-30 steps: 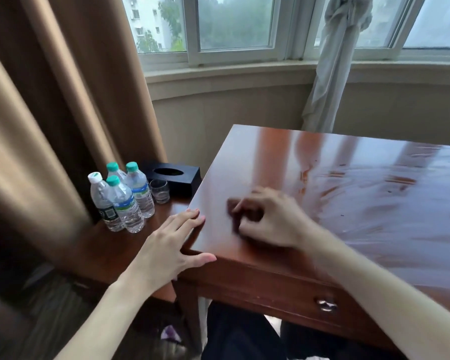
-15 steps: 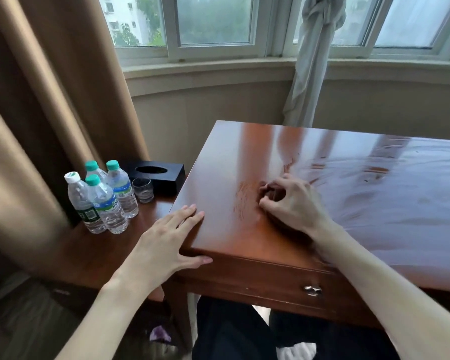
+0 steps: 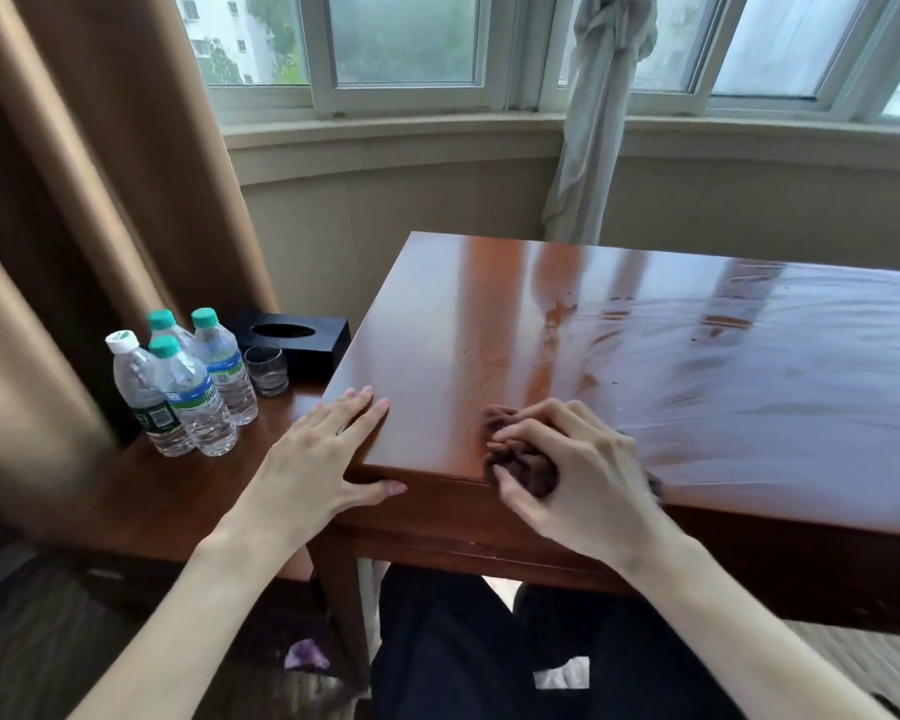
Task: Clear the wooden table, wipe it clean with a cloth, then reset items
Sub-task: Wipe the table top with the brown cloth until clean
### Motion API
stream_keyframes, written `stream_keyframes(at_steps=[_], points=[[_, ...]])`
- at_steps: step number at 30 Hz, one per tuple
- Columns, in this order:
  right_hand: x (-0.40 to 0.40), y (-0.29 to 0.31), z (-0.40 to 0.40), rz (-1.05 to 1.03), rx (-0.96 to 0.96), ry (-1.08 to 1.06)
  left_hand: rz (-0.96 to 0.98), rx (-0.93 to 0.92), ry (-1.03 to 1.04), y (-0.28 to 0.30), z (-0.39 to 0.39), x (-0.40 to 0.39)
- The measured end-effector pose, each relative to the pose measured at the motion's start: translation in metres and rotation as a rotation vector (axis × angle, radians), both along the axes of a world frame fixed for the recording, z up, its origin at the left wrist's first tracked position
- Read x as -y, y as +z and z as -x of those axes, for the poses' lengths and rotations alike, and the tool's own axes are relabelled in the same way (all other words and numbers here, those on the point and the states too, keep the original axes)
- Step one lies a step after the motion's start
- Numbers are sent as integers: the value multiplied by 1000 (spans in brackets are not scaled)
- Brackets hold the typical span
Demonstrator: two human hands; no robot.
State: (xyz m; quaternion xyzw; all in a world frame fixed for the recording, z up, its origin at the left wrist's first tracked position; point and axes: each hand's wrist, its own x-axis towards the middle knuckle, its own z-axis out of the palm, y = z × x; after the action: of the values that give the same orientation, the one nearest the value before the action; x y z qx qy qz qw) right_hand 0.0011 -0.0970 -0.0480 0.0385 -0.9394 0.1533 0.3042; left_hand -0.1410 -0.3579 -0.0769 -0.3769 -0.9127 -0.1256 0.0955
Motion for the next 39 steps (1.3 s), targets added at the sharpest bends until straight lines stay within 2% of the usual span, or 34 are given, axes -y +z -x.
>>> stream_keyframes(at_steps=[4,7,10,12,15,18,20,22,24,26,28,29,31,33,34,37,39], points=[[63,-9,30,-106,-6,141,23,26,10,2,-2,-1],[26,-11,6,-153,-15,141,12,5,17,0,-2,0],[-1,-13,-21,-170,-84,48,5,-33,24,-5,-4,0],[20,-12,0,-131,-72,44,27,-43,10,-3,-2,-1],[69,-15,29,-167,-11,146,29,-7,2,-1,-3,1],[38,-14,8,-199,-10,188,34,11,1,-1,-2,2],[5,-9,-20,-146,32,144,15,0,4,-5,-4,3],[-17,2,-16,-42,125,52,37,9,12,-2,-5,2],[-22,16,26,47,206,-55,128,28,36,12,-3,-2],[-11,21,71,103,210,-136,189,99,49,23,-1,-5],[11,21,96,117,208,-91,51,228,35,32,5,-9],[19,22,98,115,225,11,-51,278,24,36,10,-12],[22,16,97,111,283,265,-251,286,19,39,27,-22],[-1,20,125,87,389,333,-406,225,47,40,48,-41],[-16,27,150,77,422,253,-416,195,70,40,60,-53],[-39,54,234,-123,603,-159,-271,142,141,37,104,-87],[-26,59,265,-199,726,-265,-214,170,207,34,140,-106]])
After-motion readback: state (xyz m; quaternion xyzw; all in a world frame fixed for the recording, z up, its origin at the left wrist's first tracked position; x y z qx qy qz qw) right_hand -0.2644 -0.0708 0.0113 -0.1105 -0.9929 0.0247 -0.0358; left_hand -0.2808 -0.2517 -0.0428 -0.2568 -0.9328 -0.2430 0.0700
